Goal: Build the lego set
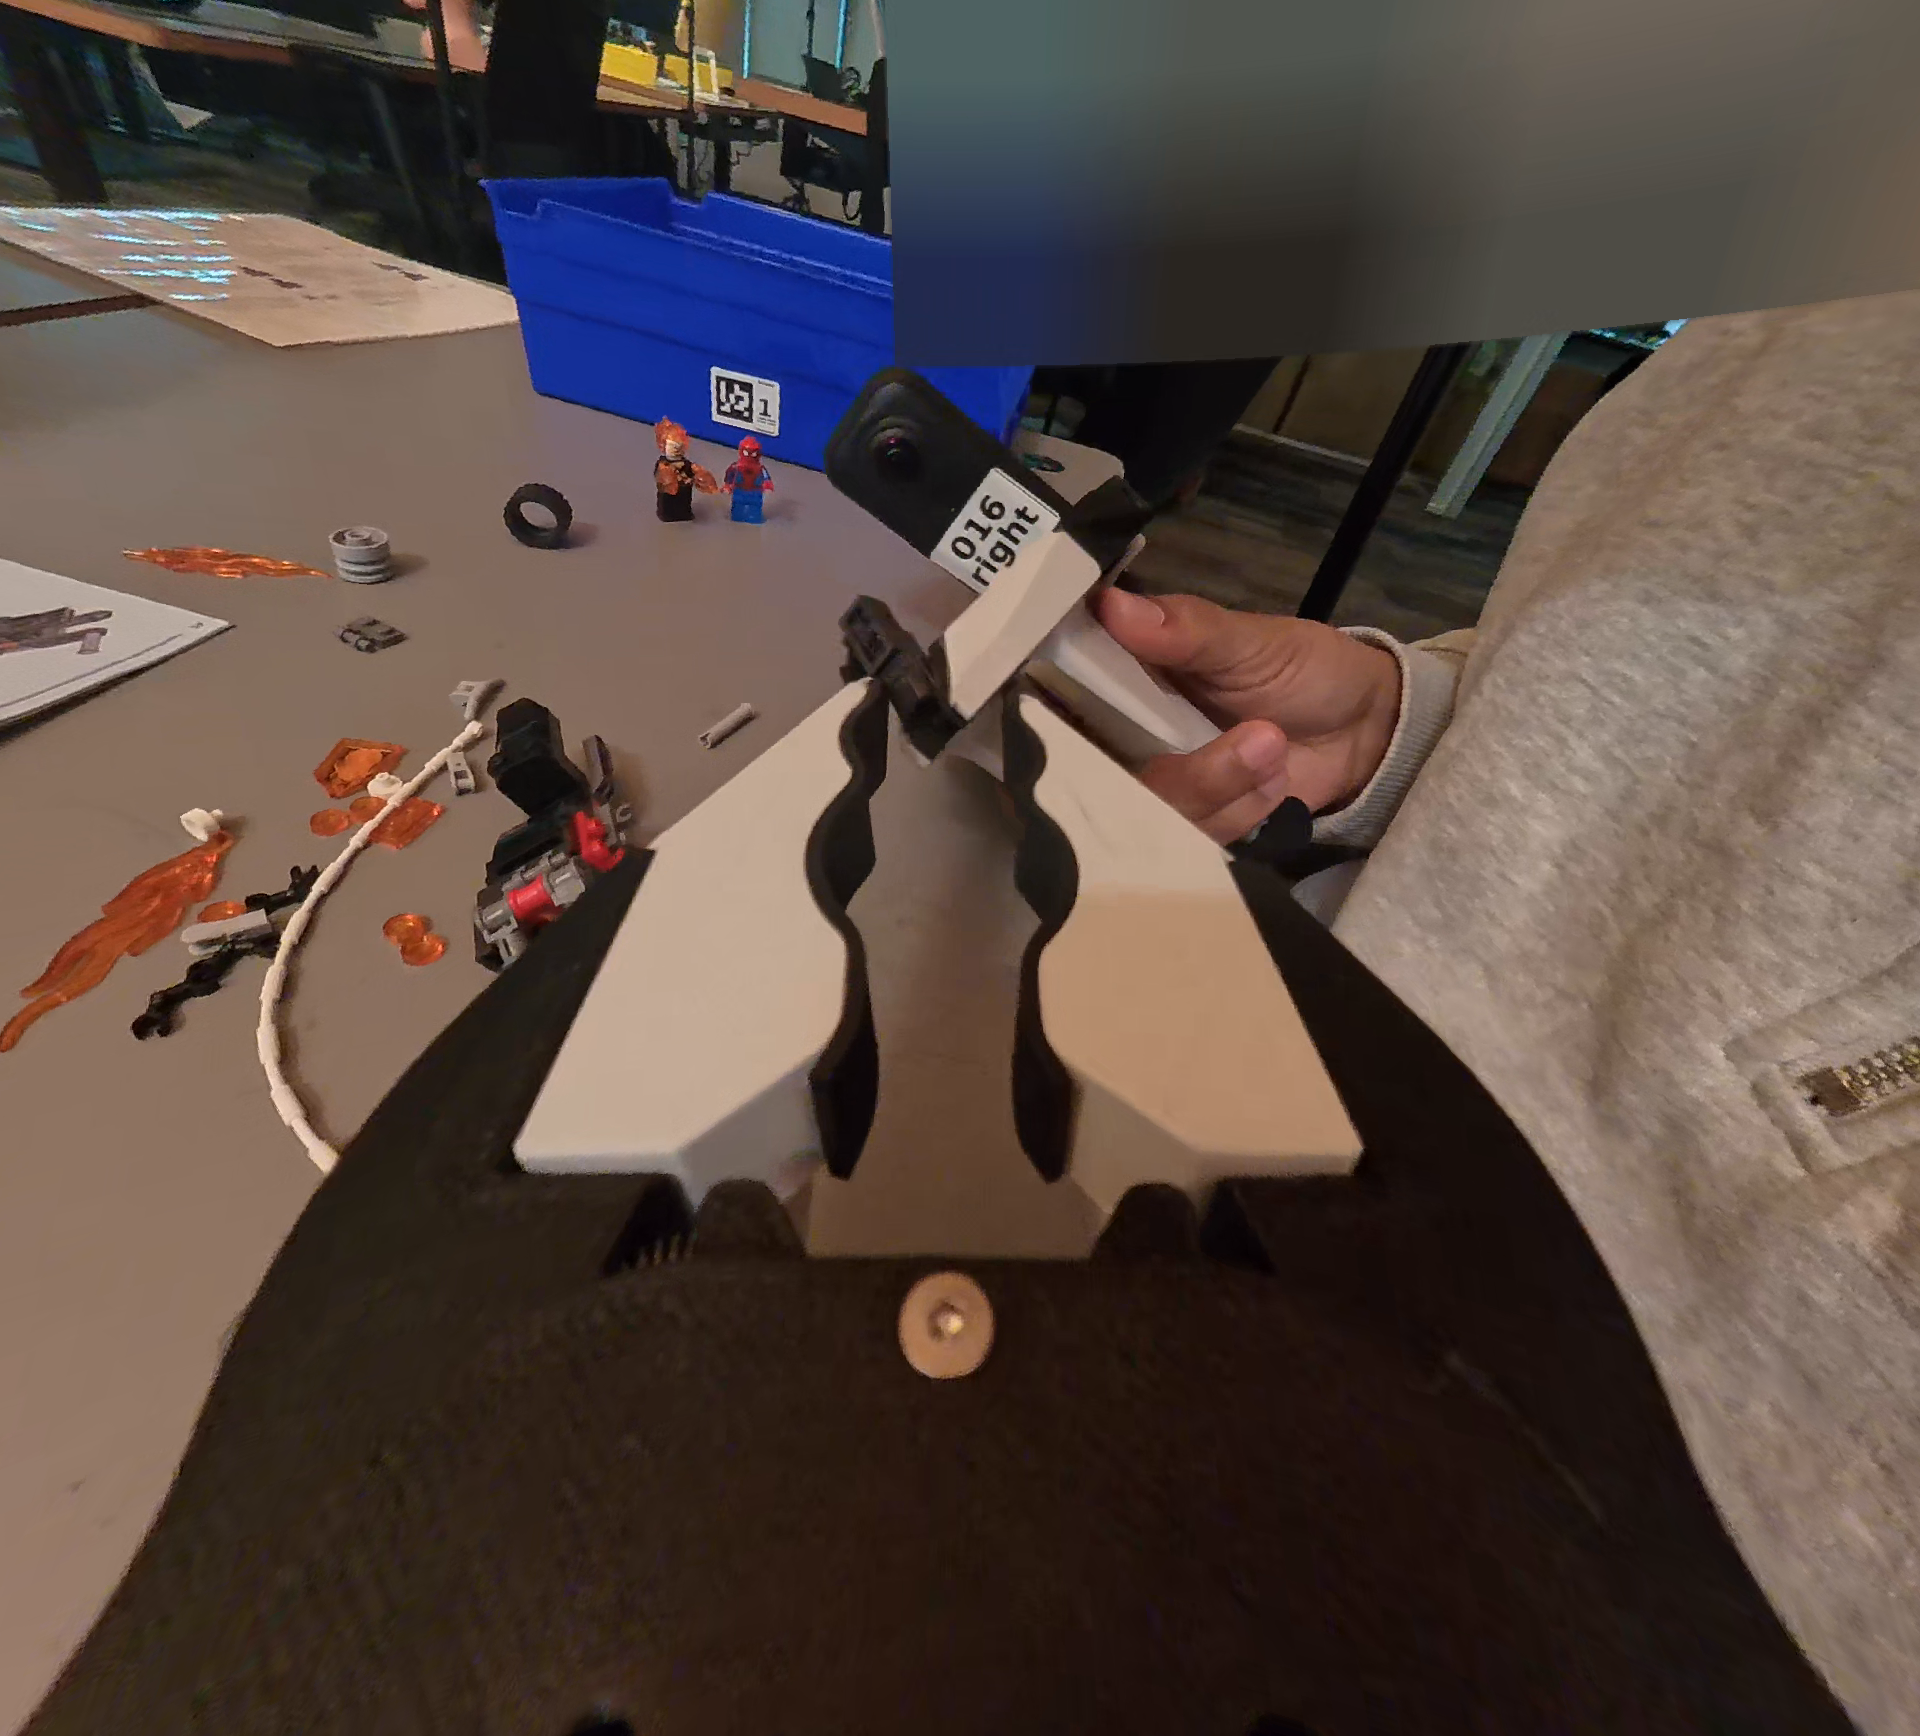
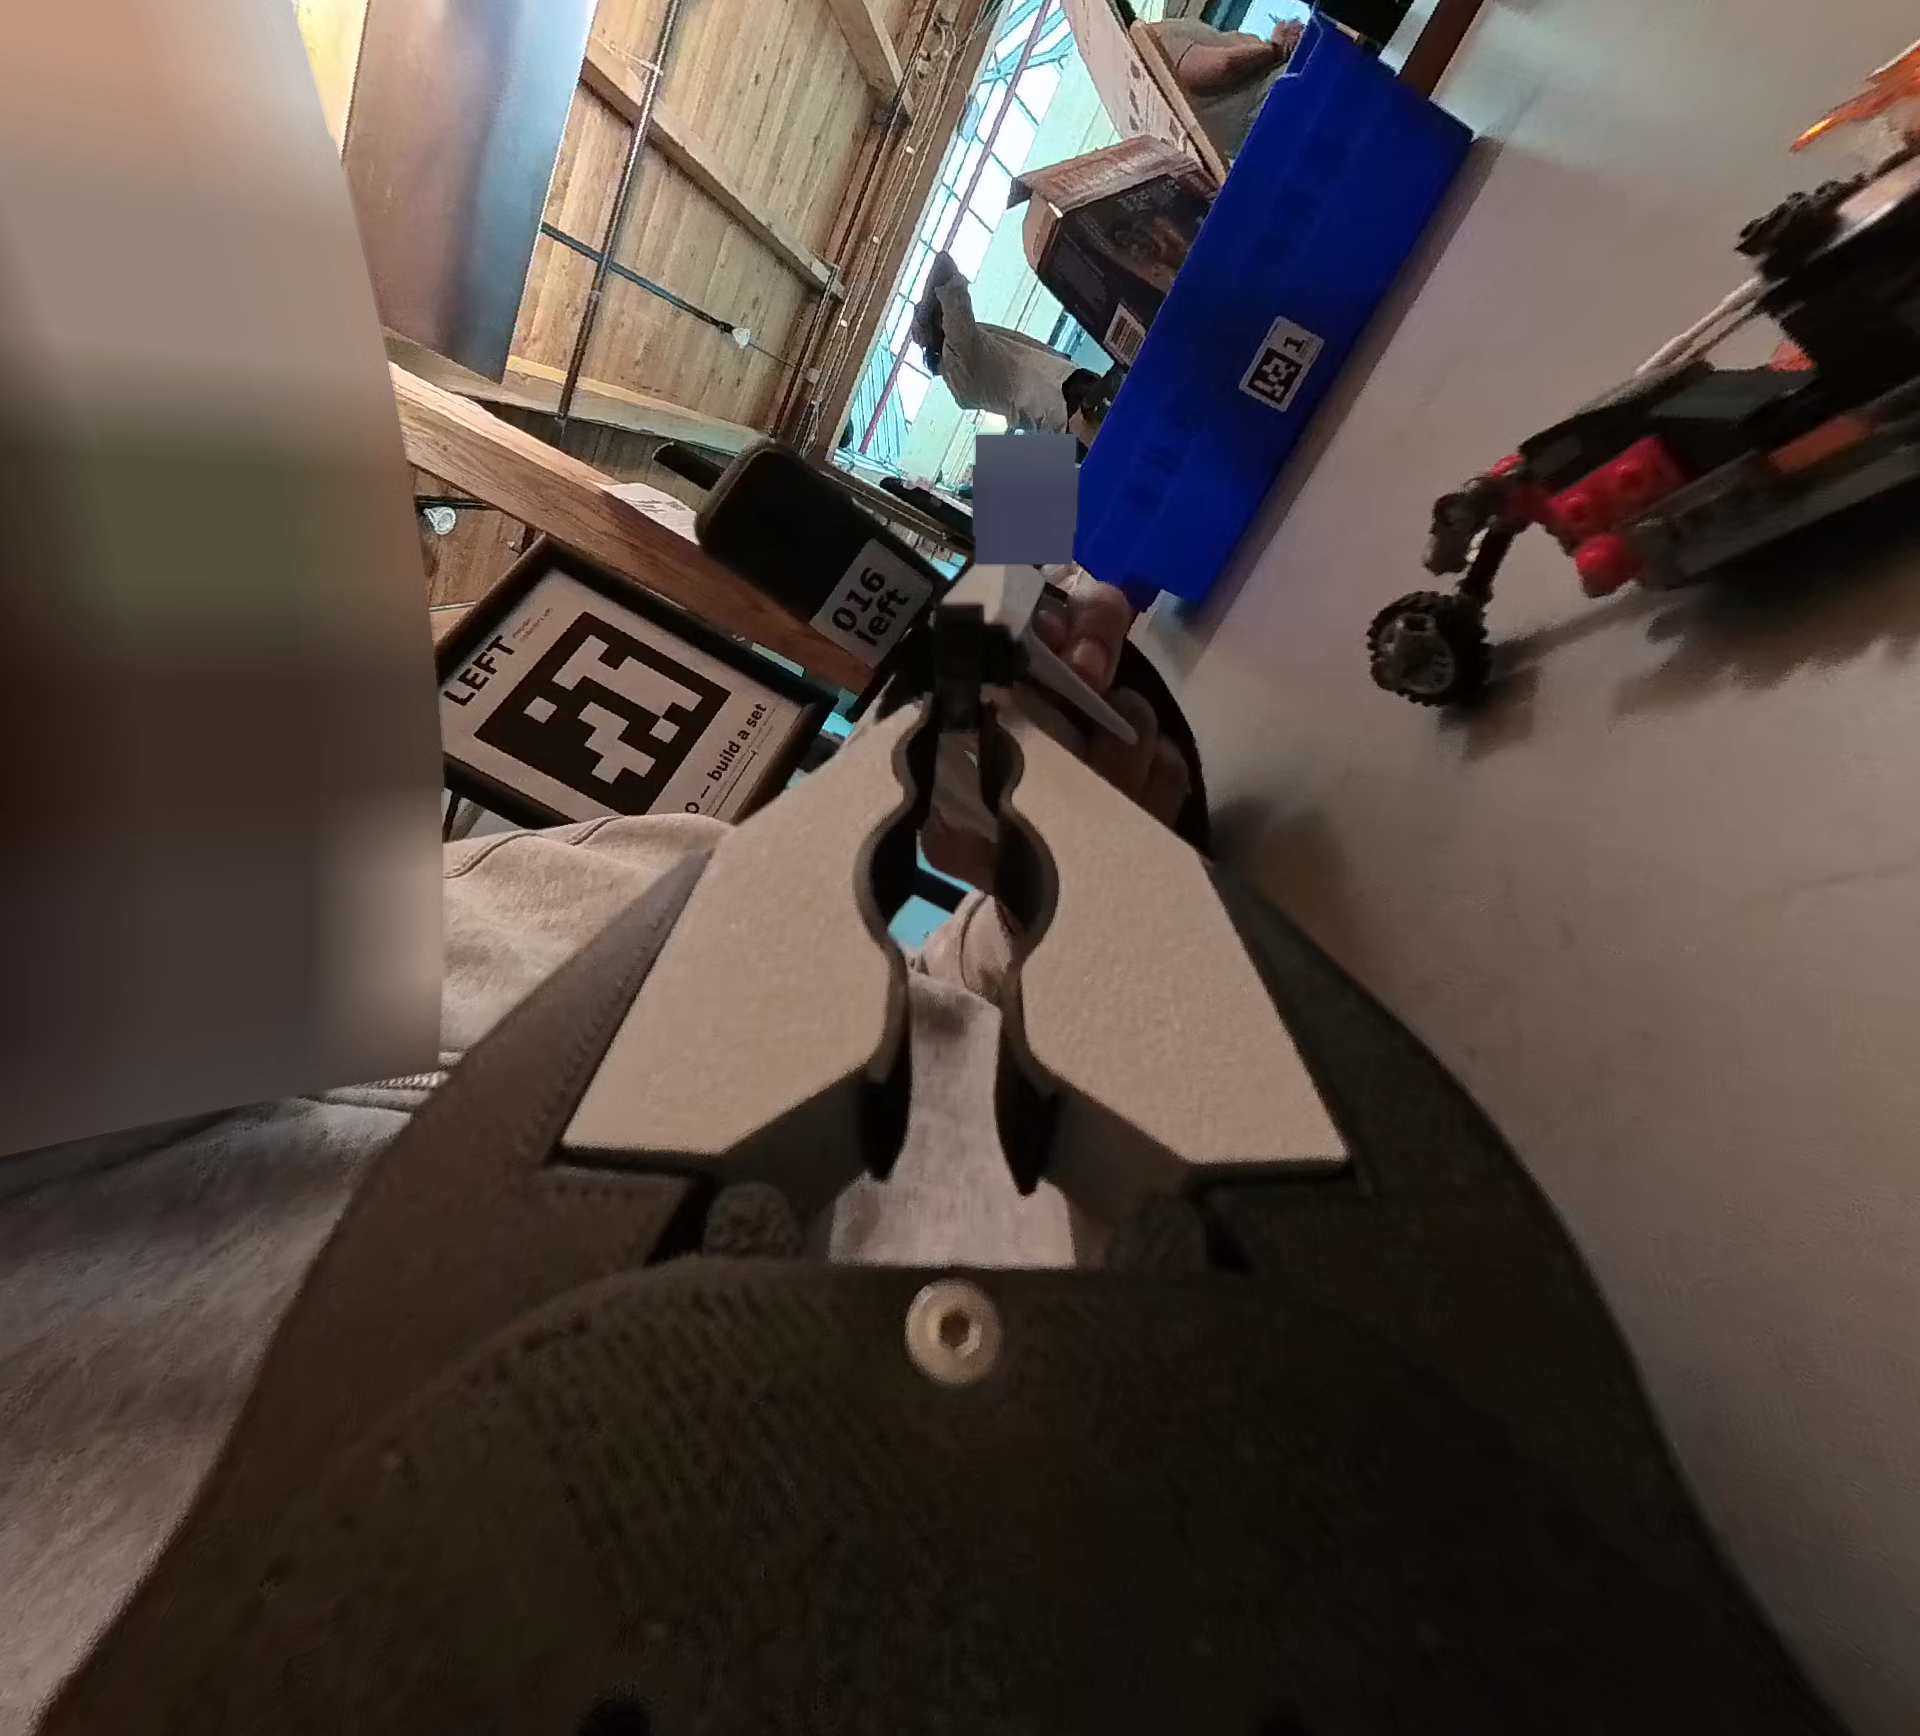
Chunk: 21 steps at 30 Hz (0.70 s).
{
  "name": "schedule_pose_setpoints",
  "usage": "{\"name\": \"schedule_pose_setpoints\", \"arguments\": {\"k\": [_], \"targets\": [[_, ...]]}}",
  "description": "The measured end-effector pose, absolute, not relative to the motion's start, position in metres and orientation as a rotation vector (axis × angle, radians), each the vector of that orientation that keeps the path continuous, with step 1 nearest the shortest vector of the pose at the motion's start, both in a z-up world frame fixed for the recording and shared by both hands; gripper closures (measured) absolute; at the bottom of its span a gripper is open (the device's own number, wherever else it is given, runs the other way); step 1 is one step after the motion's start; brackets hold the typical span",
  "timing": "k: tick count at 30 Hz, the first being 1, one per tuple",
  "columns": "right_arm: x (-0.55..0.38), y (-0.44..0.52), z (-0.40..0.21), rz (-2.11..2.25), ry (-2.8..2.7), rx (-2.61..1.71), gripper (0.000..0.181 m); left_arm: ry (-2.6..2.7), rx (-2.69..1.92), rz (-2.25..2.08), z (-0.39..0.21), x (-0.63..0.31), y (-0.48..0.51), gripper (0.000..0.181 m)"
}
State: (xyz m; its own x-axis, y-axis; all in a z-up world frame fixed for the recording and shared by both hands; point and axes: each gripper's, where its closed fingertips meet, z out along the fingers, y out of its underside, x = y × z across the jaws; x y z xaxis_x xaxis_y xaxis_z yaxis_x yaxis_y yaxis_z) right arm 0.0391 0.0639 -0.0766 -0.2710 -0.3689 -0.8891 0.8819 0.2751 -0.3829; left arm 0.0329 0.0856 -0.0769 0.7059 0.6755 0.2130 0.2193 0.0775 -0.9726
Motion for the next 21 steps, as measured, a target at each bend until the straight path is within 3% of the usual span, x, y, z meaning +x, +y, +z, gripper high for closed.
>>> {"name": "schedule_pose_setpoints", "arguments": {"k": [21], "targets": [[0.027, 0.050, -0.082, -1.243, 1.411, 0.558, 0.176, -0.921, -1.352, 0.211, -0.081, 0.021, 0.072, 0.168]]}}
